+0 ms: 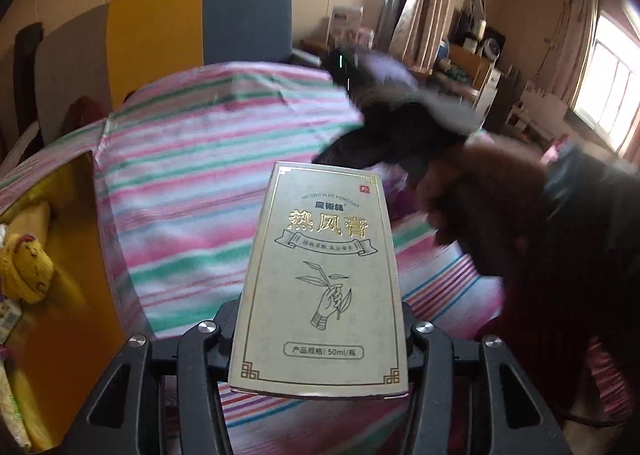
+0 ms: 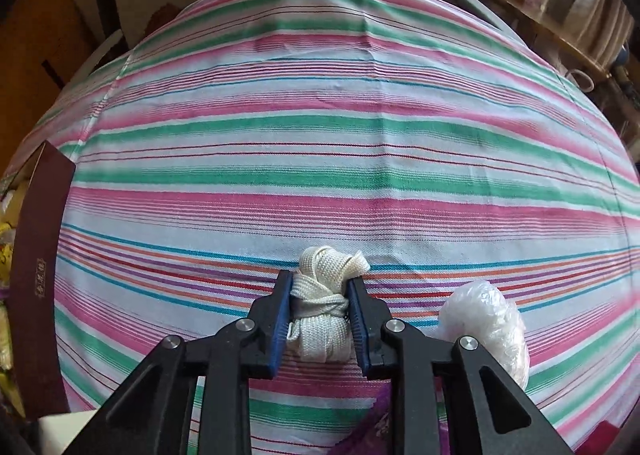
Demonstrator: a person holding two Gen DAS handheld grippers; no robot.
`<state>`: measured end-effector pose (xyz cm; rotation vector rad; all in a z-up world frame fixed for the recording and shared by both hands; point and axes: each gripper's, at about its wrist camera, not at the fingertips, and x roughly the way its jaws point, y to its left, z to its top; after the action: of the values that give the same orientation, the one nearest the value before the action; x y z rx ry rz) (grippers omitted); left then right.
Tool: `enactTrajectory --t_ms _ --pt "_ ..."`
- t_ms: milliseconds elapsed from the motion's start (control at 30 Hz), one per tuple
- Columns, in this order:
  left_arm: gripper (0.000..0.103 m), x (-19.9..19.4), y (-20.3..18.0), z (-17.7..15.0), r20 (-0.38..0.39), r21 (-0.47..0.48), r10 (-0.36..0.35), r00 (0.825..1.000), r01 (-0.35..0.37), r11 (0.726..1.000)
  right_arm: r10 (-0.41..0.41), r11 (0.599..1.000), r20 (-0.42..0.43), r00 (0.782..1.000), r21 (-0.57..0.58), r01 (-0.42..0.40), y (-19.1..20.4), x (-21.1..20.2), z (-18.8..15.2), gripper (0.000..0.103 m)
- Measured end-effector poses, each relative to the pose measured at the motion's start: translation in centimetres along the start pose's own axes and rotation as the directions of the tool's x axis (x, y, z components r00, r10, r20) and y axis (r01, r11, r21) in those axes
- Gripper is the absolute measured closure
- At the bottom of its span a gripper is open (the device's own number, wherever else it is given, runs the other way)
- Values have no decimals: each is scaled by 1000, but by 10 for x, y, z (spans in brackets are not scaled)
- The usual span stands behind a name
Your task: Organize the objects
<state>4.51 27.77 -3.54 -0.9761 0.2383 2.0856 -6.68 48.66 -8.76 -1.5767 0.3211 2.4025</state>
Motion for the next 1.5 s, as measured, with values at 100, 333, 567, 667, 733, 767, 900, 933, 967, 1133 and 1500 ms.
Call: enactTrajectory --t_ms 100,333,567,667,733,767,900,933,967,1133,1500 --pt "50 -32 26 9 22 -88 -7 1000 9 996 -12 1000 6 1000 -16 12 5 -3 -3 75" --pt "50 -76 142 -9 -66 -377 133 989 -148 914 -21 999 8 1000 -27 21 6 -2 -7 75" --pt "50 -76 207 -48 -203 -467 249 947 -317 826 -24 999 6 1000 -36 24 8 1 -3 75" --pt "50 -70 220 -59 -247 -480 278 928 -367 797 -24 999 6 1000 -39 24 7 4 0 75" --pt "50 -65 229 -66 -276 -497 284 918 -389 776 -25 999 6 1000 -43 25 5 3 0 75" --pt "50 -63 233 -69 -284 -507 286 915 -397 765 -24 999 6 1000 -43 24 4 4 1 75" --pt "49 -57 234 -75 -295 -500 308 904 -421 757 -27 998 6 1000 -48 27 3 3 1 75" --pt "49 -56 233 -75 -293 -498 314 903 -424 756 -28 998 5 1000 -49 28 3 2 1 75" --pt "49 -54 232 -76 -293 -495 319 902 -428 756 -27 998 5 1000 -51 28 3 2 1 75" --pt "45 -66 229 -72 -250 -488 357 900 -436 757 -24 998 3 1000 -51 24 2 1 1 74" --pt "43 -120 215 -64 -150 -424 514 845 -524 738 -45 995 9 999 -89 46 6 2 2 76"
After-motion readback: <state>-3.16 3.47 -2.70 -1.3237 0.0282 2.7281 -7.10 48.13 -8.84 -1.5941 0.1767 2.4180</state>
